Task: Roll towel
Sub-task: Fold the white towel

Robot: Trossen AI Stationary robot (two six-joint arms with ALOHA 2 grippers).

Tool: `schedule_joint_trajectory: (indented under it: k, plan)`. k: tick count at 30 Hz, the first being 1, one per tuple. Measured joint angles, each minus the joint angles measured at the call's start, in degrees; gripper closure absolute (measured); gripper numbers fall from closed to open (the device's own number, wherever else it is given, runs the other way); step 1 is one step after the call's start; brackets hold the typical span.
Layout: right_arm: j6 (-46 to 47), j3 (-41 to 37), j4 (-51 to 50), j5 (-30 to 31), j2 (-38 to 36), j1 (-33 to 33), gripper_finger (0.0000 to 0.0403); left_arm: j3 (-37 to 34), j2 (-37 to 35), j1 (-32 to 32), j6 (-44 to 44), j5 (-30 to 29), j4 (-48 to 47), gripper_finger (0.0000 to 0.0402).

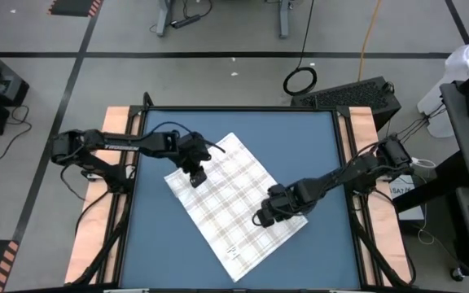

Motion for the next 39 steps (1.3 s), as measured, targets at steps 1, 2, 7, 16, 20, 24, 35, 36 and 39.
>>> schedule_joint_trajectory:
  k: [1,2,7,16,20,24,35,36,39]
  plan:
    - [-1.7,1.2,-2.5,0.2,0.0,-0.8,0.0403,0.5,-0.6,-0.4,-2.5,0.4,-1.3,0.0359]
    - [-3.3,2.3,-5.0,0.5,0.0,-1.7,0.0403,0.5,-0.9,-0.9,-4.9,1.0,-2.7,0.0359]
    - [-12.7,4.2,-10.6,0.8,-0.1,-6.0,0.0403,0.5,0.3,-5.0,-7.7,0.0,-10.5,0.0359]
    - [-14.4,-0.9,-8.3,1.4,1.0,-8.5,0.0403,0.4,10.4,-6.8,-1.0,-8.5,-10.8,0.0359]
    - [-8.2,-2.9,-7.5,1.4,1.0,-6.2,0.0403,0.8,14.8,-4.9,3.5,-9.5,-10.3,0.0359]
    - [-0.7,-4.3,-5.7,1.8,1.0,-3.0,0.0403,0.8,16.1,-2.4,7.2,-7.7,-10.3,0.0359]
    - [13.1,-7.6,0.5,4.9,1.0,2.0,0.0403,3.9,16.2,4.7,13.0,-11.2,-8.3,0.0359]
    - [13.2,-7.6,0.8,4.9,1.0,1.9,0.0403,4.6,16.3,5.1,13.5,-11.7,-8.2,0.0359]
    - [13.2,-7.5,1.0,5.0,1.0,1.4,0.0403,7.5,16.4,6.2,13.8,-12.2,-8.7,0.0359]
